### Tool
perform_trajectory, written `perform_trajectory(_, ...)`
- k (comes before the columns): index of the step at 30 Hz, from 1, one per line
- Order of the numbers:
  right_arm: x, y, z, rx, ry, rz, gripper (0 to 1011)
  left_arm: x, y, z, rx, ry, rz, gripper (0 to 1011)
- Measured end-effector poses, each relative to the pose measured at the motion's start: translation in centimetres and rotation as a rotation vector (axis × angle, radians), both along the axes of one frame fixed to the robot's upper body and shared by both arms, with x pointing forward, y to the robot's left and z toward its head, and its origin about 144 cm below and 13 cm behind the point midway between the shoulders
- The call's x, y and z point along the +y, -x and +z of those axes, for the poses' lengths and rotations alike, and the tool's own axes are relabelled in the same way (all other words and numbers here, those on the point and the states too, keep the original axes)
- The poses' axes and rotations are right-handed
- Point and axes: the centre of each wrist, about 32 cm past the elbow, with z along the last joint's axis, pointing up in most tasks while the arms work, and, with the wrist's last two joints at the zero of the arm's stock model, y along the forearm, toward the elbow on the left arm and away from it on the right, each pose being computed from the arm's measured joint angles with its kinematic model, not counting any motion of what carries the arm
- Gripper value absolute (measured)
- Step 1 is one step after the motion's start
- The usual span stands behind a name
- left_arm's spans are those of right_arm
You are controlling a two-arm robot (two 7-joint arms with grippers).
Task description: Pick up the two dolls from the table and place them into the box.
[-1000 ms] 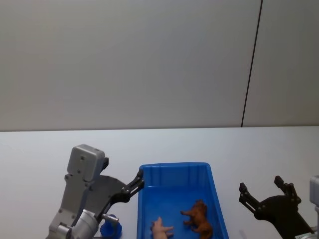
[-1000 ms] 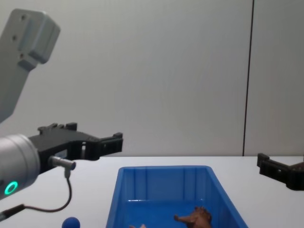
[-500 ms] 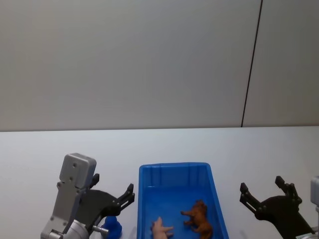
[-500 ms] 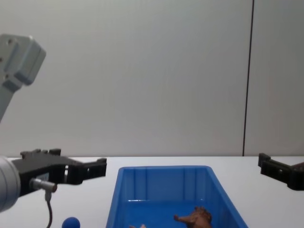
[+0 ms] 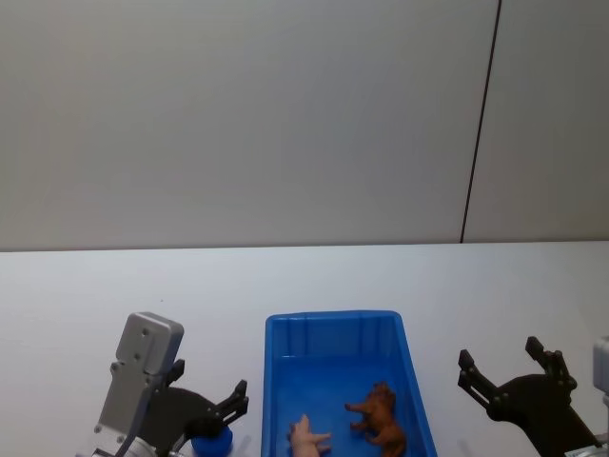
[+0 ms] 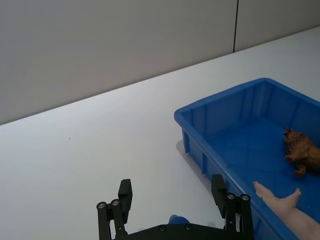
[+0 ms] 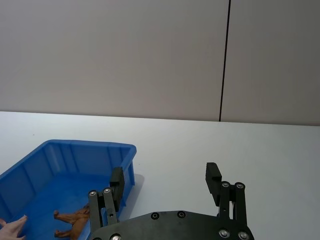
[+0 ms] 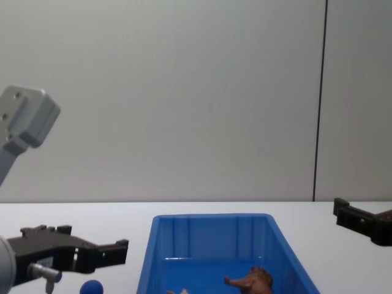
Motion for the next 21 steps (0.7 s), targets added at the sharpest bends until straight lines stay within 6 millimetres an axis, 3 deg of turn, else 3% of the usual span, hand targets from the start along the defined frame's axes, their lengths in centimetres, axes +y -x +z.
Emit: perform_trajectory(21, 0.0, 0.0, 0.0, 0.000, 0.000, 0.000, 1001, 0.8, -0.5, -1.5, 0.083, -0.015, -0.027, 970)
